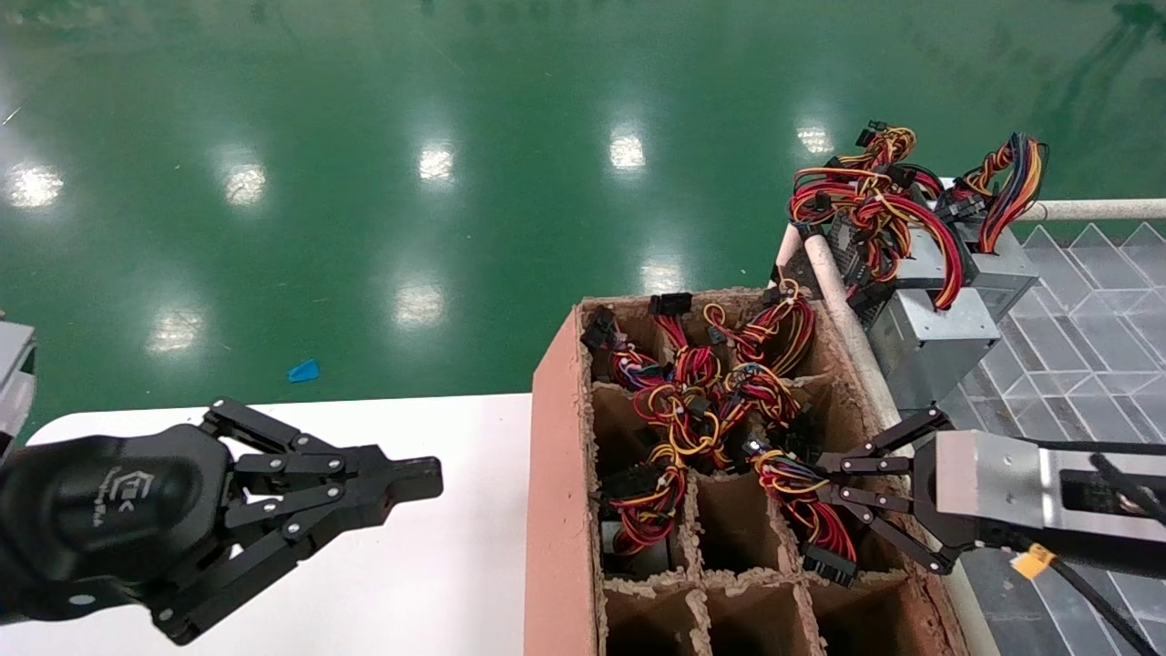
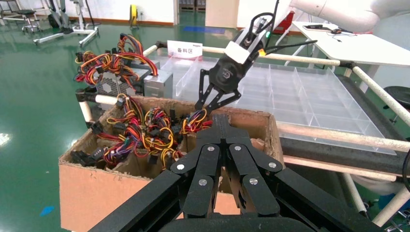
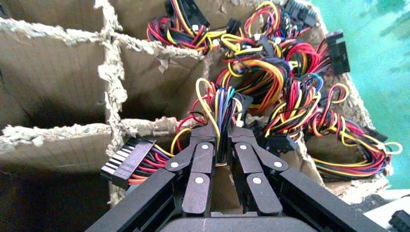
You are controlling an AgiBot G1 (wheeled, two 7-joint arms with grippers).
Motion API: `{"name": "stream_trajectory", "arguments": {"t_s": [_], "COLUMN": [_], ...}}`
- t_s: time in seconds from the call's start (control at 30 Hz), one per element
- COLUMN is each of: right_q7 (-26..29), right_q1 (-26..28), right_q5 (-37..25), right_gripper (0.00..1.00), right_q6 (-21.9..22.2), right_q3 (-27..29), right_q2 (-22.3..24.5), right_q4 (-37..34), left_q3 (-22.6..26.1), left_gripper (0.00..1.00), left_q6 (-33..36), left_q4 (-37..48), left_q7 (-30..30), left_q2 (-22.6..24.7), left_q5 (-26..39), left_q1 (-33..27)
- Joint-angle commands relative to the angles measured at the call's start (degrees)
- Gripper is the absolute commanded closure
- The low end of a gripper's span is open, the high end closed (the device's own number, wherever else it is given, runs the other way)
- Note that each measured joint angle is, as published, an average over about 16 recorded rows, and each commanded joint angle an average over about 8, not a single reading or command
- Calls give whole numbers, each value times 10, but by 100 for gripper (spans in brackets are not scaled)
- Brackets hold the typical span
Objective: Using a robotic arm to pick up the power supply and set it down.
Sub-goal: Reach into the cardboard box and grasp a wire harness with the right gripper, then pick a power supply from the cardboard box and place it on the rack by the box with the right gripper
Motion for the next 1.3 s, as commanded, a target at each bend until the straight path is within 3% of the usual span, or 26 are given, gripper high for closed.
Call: {"name": "stream_trajectory", "arguments": {"t_s": [0.03,0.5,1.0,1.3], "right_q7": [-8,-52,-153,-177], "right_q1": [0,31,93,108], "right_q5": [3,35,63,54], "right_gripper": [100,100,100,100], "right_q6": [-2,-9,29,48], "right_q3": [3,49,133,157], "right_q2": [3,53,103,128], "right_q4": [3,87,92,90], "left_q3": [0,0,0,0], "left_gripper": [100,100,100,100], "left_q6": [0,0,0,0], "left_q4": [0,0,0,0], "left_q7": [0,0,0,0], "left_q2": [0,0,0,0], "left_q5": [0,0,0,0], "left_q1": [0,0,0,0]}}
